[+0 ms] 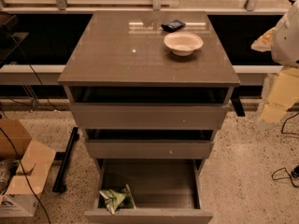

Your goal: Pick green jalapeno chip bag from bottom drawer and place on counter

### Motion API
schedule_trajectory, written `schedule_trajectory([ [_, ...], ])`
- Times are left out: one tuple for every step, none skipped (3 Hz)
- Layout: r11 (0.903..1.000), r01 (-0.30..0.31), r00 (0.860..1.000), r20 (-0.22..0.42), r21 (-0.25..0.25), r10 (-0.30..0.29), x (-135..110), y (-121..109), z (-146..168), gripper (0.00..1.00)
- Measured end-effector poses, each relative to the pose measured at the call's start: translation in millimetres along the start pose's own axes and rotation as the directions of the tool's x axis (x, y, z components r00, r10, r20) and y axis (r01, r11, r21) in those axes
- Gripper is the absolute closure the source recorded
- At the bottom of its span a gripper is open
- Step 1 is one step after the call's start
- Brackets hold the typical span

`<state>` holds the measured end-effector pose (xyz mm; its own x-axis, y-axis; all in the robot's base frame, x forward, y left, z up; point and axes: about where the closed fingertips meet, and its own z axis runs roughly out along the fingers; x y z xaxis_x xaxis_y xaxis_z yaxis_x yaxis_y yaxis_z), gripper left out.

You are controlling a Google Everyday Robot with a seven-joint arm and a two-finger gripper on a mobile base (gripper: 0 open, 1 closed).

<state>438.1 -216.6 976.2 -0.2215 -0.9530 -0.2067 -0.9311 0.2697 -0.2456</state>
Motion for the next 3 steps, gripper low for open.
schedule_trajectory([
  [1.0000,0.002,1.000,0.006,-0.002,-0.002,-1.4,0.7,1.5,0.00],
  [0.9992,0.025,0.996,0.091,-0.031,-0.022,-21.0,11.1,22.6,0.00],
  [0.9949,0.021,0.974,0.225,-0.098,0.002,-33.1,28.5,62.4,0.00],
])
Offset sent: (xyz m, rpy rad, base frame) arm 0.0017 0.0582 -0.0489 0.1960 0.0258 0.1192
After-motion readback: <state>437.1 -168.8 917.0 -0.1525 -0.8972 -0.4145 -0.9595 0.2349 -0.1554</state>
